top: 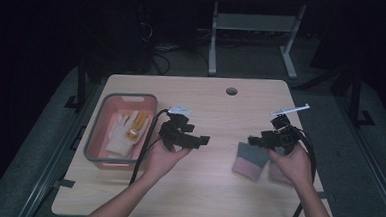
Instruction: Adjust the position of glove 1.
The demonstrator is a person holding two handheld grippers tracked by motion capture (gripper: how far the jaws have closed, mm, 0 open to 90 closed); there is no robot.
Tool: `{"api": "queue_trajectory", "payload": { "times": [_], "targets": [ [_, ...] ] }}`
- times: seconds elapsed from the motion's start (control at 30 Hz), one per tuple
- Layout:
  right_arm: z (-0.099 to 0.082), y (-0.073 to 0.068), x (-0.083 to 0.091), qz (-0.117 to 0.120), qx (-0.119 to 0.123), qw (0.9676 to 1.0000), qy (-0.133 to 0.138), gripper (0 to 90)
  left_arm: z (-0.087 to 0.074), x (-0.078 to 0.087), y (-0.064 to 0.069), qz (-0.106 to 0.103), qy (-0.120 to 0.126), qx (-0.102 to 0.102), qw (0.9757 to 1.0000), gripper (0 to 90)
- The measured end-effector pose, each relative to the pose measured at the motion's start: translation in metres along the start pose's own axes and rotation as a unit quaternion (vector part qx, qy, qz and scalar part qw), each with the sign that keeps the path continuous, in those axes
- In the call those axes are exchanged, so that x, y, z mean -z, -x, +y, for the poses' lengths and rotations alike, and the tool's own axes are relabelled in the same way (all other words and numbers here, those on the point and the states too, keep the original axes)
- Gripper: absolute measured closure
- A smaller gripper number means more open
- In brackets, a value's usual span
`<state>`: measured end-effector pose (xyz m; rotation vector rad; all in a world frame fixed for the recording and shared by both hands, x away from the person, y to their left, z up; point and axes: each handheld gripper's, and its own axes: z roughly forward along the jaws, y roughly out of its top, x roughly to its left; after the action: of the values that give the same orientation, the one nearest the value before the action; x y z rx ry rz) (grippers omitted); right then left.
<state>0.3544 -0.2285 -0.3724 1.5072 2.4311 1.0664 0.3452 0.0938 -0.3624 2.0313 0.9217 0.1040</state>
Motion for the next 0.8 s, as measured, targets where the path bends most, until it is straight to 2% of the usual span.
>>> {"api": "queue_trajectory", "payload": {
  "times": [0.07,0.27,0.4,0.53,0.8],
  "targets": [
    [-0.006,0.004,0.001,-0.009,0.004,0.9999,-0.004,33.9,0.000,-0.002,0.002,-0.002,-0.001,-0.002,1.0000,24.9],
    [-0.028,0.019,0.004,-0.029,-0.011,0.9994,-0.013,35.9,-0.001,-0.018,0.013,-0.012,-0.008,-0.013,0.9998,24.3],
    [-0.037,0.027,0.006,-0.042,-0.010,0.9990,-0.014,37.2,-0.001,-0.024,0.018,-0.015,-0.006,-0.014,0.9998,24.2],
    [-0.052,0.036,0.011,-0.062,-0.011,0.9978,-0.022,40.3,-0.002,-0.030,0.023,-0.022,-0.008,-0.018,0.9996,24.2],
    [-0.073,0.053,0.015,-0.085,-0.027,0.9956,-0.028,46.1,-0.004,-0.041,0.033,-0.028,-0.013,-0.026,0.9992,23.6]
  ]
}}
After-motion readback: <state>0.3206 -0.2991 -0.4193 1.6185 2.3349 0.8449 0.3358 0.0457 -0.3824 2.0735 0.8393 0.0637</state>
